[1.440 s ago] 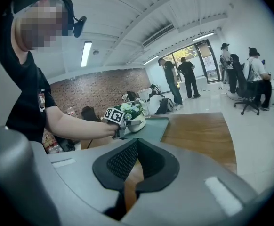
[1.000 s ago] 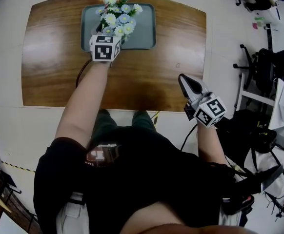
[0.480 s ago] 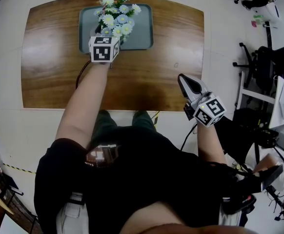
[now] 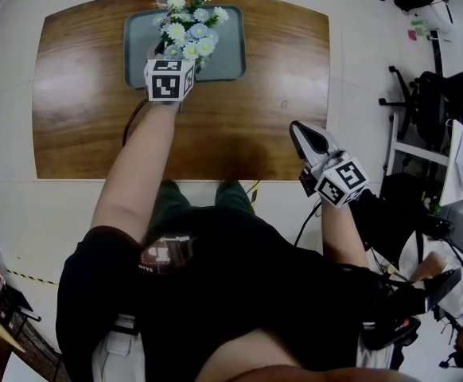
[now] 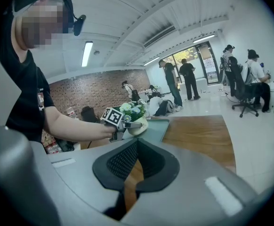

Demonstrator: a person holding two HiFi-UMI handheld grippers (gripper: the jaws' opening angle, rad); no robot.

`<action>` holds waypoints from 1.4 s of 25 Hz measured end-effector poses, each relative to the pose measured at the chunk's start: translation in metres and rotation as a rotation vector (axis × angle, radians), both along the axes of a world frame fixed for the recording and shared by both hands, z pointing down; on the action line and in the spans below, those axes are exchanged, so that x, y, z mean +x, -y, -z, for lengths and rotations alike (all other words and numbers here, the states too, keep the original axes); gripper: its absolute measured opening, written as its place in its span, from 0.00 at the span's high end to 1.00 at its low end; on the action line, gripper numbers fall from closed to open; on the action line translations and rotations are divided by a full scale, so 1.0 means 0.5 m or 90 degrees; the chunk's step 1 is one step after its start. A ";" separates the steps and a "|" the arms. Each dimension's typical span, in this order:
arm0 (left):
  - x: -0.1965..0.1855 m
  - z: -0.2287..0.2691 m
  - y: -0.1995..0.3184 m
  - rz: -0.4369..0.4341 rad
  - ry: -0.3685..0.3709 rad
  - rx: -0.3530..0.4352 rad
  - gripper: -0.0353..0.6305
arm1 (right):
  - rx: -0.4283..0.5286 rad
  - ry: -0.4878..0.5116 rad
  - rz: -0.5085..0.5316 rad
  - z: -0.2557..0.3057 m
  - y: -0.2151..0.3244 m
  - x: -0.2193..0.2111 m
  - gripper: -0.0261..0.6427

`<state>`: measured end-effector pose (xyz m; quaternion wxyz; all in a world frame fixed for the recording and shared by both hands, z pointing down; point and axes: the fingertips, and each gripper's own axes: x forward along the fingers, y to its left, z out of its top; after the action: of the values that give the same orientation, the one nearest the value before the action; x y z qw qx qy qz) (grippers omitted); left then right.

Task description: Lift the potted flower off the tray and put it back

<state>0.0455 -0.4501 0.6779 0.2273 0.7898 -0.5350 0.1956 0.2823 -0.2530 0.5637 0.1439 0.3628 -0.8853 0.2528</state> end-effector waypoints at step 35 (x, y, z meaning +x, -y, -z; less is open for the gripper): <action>0.002 -0.070 -0.369 -0.024 0.012 -0.052 0.17 | 0.010 -0.001 0.027 0.011 -0.027 -0.039 0.94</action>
<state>0.0467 -0.2657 0.7127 0.2505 0.7882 -0.5136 0.2285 0.2629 -0.2393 0.5582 0.1471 0.3453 -0.8946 0.2427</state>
